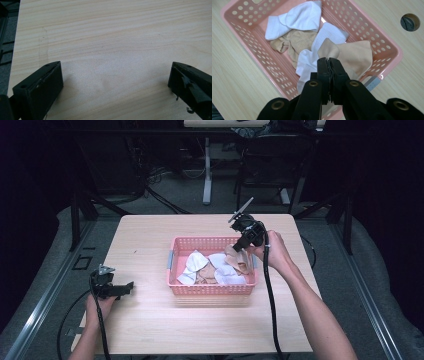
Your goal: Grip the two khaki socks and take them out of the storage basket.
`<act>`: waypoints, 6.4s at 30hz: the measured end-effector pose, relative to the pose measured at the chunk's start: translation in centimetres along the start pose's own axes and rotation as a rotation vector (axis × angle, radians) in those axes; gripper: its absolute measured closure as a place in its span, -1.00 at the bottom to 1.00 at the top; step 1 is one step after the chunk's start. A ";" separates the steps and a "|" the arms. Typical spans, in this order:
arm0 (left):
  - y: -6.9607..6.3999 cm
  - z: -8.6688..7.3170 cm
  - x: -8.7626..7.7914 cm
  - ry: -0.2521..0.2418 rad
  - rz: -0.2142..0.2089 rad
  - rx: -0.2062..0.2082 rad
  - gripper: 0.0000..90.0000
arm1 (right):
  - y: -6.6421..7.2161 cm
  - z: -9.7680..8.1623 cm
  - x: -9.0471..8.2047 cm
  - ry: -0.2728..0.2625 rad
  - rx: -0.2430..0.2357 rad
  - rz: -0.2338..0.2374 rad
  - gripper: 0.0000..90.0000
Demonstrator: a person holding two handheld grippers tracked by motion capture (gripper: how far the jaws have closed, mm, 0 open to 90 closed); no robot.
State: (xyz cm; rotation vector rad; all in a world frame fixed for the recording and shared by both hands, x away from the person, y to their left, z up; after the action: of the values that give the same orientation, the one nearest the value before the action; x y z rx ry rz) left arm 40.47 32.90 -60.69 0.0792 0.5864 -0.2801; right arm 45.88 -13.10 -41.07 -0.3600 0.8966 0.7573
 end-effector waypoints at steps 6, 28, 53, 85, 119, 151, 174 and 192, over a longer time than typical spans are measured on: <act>0.0 0.0 0.0 0.000 0.000 0.000 -1.00 | -0.4 0.1 -0.7 -0.016 0.010 -0.003 0.95; 0.0 0.0 0.0 0.000 0.000 0.000 -1.00 | -4.7 -2.6 -4.7 -0.039 0.085 -0.075 0.95; 0.0 0.0 0.0 0.000 0.003 -0.002 -1.00 | -10.6 -9.4 -2.5 0.052 0.224 -0.183 0.95; 0.0 0.0 0.0 0.001 0.003 -0.002 -1.00 | -7.2 -5.2 -1.1 -0.032 0.128 -0.066 -0.45; 0.0 0.0 0.0 0.002 -0.001 0.001 -1.00 | -5.7 -0.9 9.5 0.053 0.115 -0.051 -0.14; 0.0 0.0 0.0 0.004 -0.005 0.002 -1.00 | -6.1 -2.1 11.5 0.126 0.146 -0.070 0.91; 0.0 0.0 -0.1 0.004 -0.004 0.002 -1.00 | -4.2 -0.3 5.5 -0.043 0.127 0.009 0.92; 0.0 0.0 0.0 0.004 -0.004 0.002 -1.00 | -3.7 0.5 2.3 -0.076 0.114 0.037 0.92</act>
State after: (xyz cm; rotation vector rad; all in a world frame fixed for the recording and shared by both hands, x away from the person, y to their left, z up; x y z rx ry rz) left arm 40.42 32.88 -60.66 0.0806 0.5905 -0.2846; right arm 49.70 -14.34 -42.69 -0.2136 0.8723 0.7456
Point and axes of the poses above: each handheld gripper's, and its own axes: x roughly forward along the jaws, z roughly out of its top, y roughly to its left, the point moved 2 cm from there along x, roughly forward along the jaws, and after that the axes turned 11 degrees about -y, right-handed, at the moved point
